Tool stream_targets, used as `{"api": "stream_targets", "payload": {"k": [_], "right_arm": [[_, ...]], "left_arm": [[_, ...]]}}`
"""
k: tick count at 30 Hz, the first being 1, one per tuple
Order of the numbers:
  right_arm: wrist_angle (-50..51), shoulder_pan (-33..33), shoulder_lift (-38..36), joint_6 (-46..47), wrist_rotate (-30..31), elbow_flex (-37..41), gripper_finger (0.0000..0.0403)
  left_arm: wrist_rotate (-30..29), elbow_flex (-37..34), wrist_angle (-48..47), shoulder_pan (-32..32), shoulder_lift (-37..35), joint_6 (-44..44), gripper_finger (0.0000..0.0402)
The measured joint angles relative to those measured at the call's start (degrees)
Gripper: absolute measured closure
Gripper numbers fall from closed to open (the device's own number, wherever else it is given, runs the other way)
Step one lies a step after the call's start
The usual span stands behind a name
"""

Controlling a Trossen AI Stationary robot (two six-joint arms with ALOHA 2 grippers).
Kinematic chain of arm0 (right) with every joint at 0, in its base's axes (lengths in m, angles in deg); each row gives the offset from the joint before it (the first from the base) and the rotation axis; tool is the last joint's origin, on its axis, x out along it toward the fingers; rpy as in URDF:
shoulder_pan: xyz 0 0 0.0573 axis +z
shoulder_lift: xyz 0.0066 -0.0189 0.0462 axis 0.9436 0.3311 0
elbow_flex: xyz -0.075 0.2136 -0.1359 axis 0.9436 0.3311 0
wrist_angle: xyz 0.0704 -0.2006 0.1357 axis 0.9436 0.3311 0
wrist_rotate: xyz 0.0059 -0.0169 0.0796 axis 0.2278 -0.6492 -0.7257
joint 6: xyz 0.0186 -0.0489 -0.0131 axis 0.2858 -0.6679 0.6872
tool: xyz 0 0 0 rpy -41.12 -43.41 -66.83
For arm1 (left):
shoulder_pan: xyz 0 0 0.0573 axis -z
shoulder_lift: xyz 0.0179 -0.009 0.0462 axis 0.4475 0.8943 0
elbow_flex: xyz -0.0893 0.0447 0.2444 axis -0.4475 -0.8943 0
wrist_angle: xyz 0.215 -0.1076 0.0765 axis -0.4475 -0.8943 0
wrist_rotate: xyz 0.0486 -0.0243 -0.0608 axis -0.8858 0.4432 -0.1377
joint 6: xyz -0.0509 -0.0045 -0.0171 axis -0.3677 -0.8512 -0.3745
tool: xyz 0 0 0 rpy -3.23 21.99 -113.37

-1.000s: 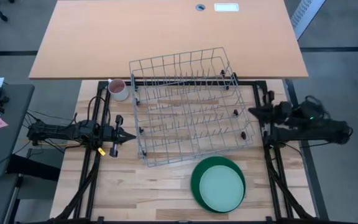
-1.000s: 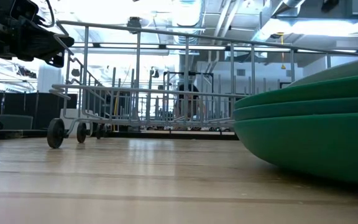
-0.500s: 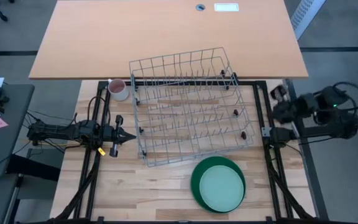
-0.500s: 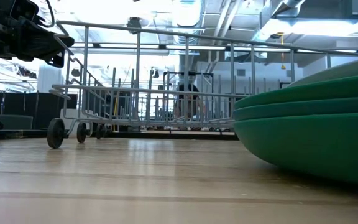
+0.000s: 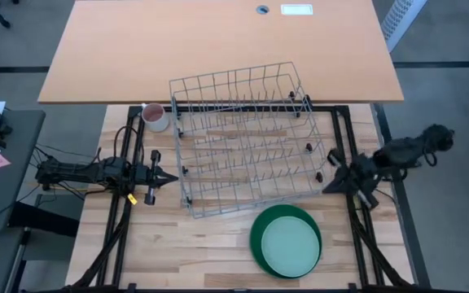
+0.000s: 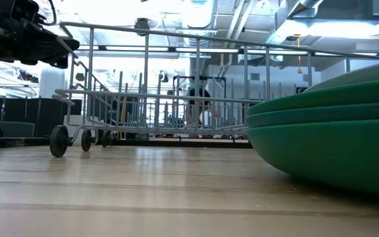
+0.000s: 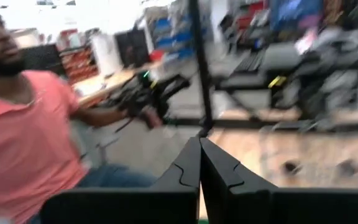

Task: Sort dishes
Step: Put the light green plate in the dish rack

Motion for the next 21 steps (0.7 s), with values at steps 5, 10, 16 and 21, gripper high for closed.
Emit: {"api": "stream_targets", "payload": {"k": [5, 10, 16, 21], "right_arm": [[1.36, 12.85, 5.03, 7.5, 10.09, -3.11, 0.0395], [7.28, 24.59, 10.93, 16.75, 24.9, -7.59, 0.0395], [10.25, 33.84, 19.74, 21.18, 33.81, -10.48, 0.0394], [12.87, 35.15, 25.25, 24.18, 36.33, -10.58, 0.0394]], "left_arm": [[0.0, 0.0, 0.01, 0.0, 0.0, 0.51, 0.0402], [-1.62, 0.0, 1.55, 0.0, 0.01, 1.23, 0.0402], [-5.11, 0.0, 1.51, 0.0, 0.0, 0.56, 0.0401], [-5.59, 0.0, 3.64, 0.0, 0.02, -3.37, 0.0401]]}}
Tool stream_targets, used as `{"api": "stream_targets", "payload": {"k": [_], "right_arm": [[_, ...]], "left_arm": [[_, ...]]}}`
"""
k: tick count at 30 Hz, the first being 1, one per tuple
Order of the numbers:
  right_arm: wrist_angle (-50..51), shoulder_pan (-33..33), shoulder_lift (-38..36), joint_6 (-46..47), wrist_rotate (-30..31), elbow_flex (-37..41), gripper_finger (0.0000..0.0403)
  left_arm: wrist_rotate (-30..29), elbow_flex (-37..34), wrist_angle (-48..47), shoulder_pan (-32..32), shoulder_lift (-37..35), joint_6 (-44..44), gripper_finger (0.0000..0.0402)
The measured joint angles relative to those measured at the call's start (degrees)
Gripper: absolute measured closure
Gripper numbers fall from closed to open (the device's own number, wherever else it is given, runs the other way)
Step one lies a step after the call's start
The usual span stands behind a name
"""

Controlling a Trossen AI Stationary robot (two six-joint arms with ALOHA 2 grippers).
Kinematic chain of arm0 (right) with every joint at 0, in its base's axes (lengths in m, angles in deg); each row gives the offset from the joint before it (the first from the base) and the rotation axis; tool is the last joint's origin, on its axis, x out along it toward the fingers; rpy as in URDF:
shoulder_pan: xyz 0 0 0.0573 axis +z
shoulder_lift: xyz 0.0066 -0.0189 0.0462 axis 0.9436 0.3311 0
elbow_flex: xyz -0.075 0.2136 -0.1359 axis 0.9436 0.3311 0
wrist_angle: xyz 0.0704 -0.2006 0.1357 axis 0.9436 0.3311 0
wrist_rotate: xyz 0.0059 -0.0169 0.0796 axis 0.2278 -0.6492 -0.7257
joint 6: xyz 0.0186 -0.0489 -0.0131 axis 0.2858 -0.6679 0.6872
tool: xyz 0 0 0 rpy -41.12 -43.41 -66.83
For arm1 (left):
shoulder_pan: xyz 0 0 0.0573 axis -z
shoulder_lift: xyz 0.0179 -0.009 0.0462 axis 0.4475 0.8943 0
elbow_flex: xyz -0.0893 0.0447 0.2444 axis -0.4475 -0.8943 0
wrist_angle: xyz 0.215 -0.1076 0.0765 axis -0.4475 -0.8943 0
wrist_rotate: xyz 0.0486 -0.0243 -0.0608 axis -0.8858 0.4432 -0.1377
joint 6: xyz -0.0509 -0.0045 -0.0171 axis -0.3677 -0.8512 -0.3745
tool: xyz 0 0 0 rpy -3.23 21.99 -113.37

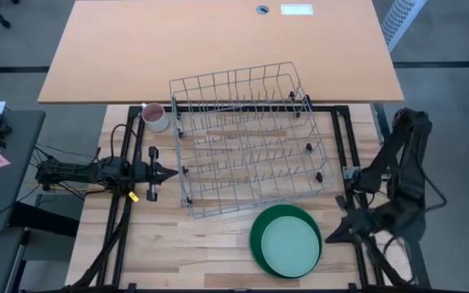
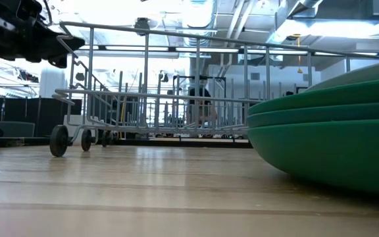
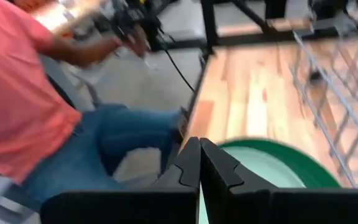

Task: Sort dishes
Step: Put the light green plate in the dish rack

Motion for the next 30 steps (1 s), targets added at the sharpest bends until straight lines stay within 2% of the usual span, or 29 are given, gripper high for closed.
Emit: {"api": "stream_targets", "payload": {"k": [5, 11, 14, 21, 26, 30], "right_arm": [[2.45, -1.14, 4.35, 9.19, -1.5, 0.0, 0.0394], [2.48, -1.65, 7.5, 13.75, -2.73, 0.0, 0.0394], [2.65, -2.25, 8.65, 14.24, -2.75, 0.0, 0.0394], [2.88, -4.49, 10.29, 15.16, -3.57, 0.0, 0.0394], [5.04, -6.13, 10.29, 23.15, -9.12, 0.02, 0.0394], [9.08, -6.86, 10.27, 31.98, -13.89, 0.02, 0.0394]], "left_arm": [[-1.64, 1.96, 3.6, 0.0, 0.21, -1.84, 0.0402], [-1.7, 10.34, 3.33, 0.0, 4.88, -1.91, 0.0402], [-1.63, 15.4, -0.5, 0.0, 9.66, -1.91, 0.0401], [1.63, 32.9, -9.43, 0.35, 24.82, -1.91, 0.0402], [3.9, 46.14, -18.03, 3.26, 35.0, -2.58, 0.0402], [3.95, 51.33, -20.69, 7.09, 42.08, -2.83, 0.0402]]}}
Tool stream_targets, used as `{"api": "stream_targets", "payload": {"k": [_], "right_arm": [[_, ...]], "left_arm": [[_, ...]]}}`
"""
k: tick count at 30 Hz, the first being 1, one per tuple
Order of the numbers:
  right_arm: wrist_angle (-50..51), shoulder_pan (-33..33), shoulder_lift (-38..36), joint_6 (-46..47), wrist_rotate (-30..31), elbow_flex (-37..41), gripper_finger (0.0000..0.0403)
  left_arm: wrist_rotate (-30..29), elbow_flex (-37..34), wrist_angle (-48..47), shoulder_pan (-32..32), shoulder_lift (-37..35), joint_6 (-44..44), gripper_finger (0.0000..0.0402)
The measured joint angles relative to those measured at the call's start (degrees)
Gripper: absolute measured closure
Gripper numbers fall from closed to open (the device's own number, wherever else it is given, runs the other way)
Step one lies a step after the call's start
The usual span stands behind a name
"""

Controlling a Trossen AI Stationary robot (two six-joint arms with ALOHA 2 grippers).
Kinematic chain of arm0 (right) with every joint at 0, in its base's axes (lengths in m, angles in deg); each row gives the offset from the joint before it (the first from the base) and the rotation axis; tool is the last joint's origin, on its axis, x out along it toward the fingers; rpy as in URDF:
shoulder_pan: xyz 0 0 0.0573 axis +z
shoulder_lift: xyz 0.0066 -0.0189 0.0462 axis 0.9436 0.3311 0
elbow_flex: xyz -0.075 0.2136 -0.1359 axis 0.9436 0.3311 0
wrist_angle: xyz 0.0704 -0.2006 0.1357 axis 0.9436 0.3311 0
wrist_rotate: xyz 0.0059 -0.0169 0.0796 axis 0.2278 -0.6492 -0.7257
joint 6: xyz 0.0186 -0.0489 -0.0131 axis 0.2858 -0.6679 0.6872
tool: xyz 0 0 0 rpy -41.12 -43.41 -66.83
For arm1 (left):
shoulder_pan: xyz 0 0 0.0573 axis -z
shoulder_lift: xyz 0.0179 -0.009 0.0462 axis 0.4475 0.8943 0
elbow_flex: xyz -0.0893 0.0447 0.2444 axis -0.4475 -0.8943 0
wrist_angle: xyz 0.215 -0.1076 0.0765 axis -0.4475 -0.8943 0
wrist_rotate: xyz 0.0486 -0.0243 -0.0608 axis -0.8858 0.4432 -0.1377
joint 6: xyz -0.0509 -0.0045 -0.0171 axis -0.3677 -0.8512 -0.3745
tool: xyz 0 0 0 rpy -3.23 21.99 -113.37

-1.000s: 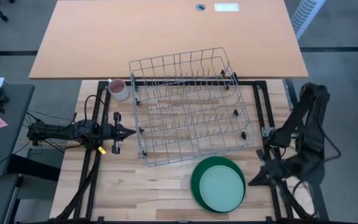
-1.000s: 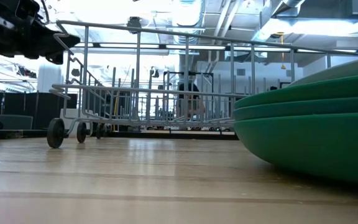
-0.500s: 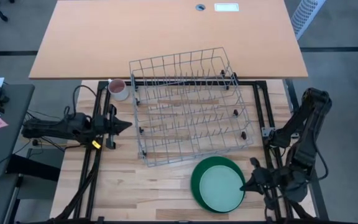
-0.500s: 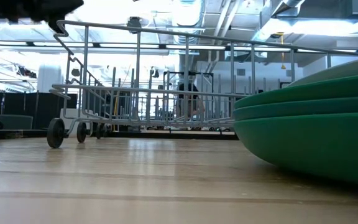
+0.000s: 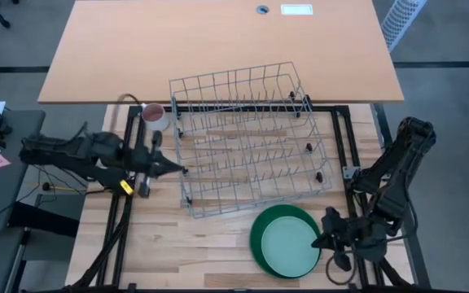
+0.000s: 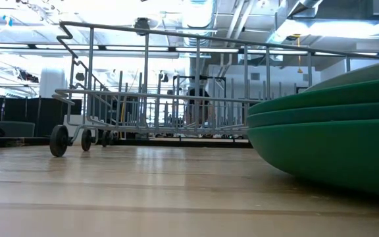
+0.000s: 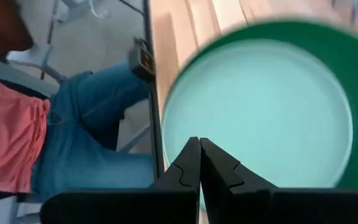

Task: Sort dishes
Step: Put the light green plate in the dish rack

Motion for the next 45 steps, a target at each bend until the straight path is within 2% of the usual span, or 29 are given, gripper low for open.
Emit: {"api": "stream_targets", "payload": {"k": [4, 8, 14, 21, 26, 33, 45], "right_arm": [[4.1, -0.95, 0.0, 8.36, -3.77, 0.02, 0.0394], [5.84, -1.22, 0.0, 12.99, -4.42, 0.02, 0.0394], [5.88, -1.7, 0.75, 13.64, -3.08, 0.02, 0.0394], [5.54, -1.93, 6.22, 15.55, -4.24, 0.02, 0.0384], [5.67, -1.9, 9.7, 18.76, -6.64, 0.02, 0.0353], [5.74, -2.55, 14.73, 10.24, -6.65, 0.02, 0.0301], [13.7, -4.2, 17.64, 9.59, -6.73, -0.51, 0.0217]], "left_arm": [[0.06, 0.7, 2.42, 2.86, 5.88, 3.3, 0.0401], [0.02, 0.76, 1.2, 4.69, 11.55, 0.54, 0.0402], [0.22, 2.01, 1.73, 5.33, 17.89, -3.25, 0.0402], [4.59, 4.03, 0.74, 5.3, 22.26, -3.4, 0.0401], [4.4, 4.17, 0.36, 5.09, 22.96, -3.4, 0.0401], [3.6, 4.19, 0.42, 4.87, 23.03, -5.19, 0.0402], [2.09, 4.19, -0.05, 4.99, 23.03, -9.39, 0.0402]]}}
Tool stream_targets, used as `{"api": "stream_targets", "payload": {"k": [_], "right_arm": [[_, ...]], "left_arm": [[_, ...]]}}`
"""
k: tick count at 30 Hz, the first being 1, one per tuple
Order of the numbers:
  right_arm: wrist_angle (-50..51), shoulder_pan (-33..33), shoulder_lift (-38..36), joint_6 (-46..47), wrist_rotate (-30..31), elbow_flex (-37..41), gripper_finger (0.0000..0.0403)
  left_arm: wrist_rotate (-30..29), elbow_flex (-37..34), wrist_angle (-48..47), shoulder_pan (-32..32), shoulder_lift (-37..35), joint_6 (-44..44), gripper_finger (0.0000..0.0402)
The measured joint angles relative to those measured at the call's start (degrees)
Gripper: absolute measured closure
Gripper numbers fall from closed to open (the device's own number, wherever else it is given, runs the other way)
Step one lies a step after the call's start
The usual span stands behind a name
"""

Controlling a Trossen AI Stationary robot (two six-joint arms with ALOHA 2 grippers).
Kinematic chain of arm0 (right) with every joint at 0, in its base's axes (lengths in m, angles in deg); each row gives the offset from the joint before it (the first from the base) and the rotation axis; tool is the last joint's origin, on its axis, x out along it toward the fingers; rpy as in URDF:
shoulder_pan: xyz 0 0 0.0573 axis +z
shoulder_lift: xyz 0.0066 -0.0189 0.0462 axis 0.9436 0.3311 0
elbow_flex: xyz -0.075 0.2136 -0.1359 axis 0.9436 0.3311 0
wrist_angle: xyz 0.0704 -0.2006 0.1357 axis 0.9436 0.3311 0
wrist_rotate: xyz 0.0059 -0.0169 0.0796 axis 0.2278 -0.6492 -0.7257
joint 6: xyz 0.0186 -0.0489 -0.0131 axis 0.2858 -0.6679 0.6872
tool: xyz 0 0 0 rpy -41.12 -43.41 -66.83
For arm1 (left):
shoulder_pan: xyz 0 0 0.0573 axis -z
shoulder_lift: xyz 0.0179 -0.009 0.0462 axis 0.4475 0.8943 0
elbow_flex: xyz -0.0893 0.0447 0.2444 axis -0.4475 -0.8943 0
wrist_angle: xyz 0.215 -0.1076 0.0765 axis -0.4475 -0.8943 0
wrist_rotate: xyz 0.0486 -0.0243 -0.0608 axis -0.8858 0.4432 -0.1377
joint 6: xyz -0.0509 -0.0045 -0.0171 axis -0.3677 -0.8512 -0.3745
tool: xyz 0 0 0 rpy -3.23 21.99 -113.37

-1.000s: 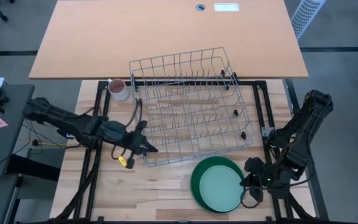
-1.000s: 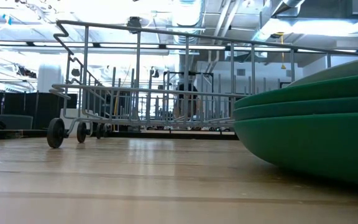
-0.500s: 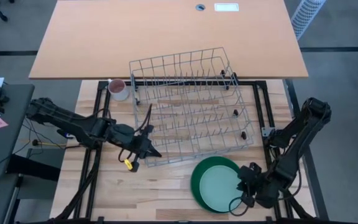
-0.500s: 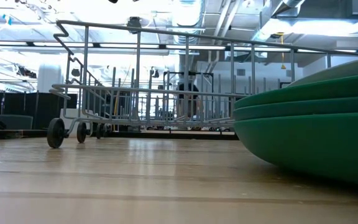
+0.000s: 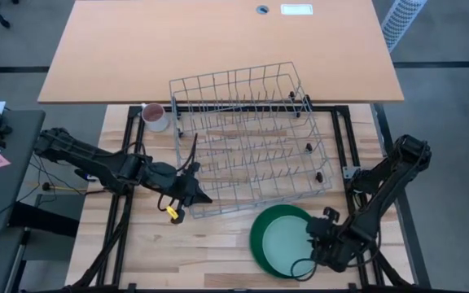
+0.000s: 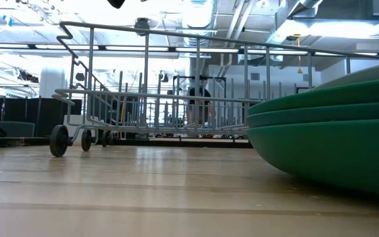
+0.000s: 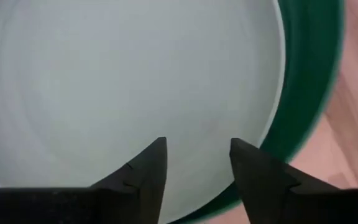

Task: Sort dishes
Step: Put the light green plate in the dish rack

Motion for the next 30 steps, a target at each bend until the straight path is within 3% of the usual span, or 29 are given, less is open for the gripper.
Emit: {"api": "stream_targets", "payload": {"k": [10, 19, 30], "right_arm": [[11.46, 0.04, 0.0, 0.02, -0.03, -5.94, 0.0212], [11.43, -1.6, 3.63, -1.94, -0.21, -5.79, 0.0223], [11.51, -4.94, 7.65, -5.41, -4.56, -5.74, 0.0255]], "left_arm": [[-1.63, 0.0, -0.33, 0.16, 0.0, 0.15, 0.0401], [-2.84, 0.0, -2.44, 0.14, 0.0, 0.18, 0.0402], [-2.9, 0.0, -2.44, 0.14, 0.0, 0.07, 0.0402]]}}
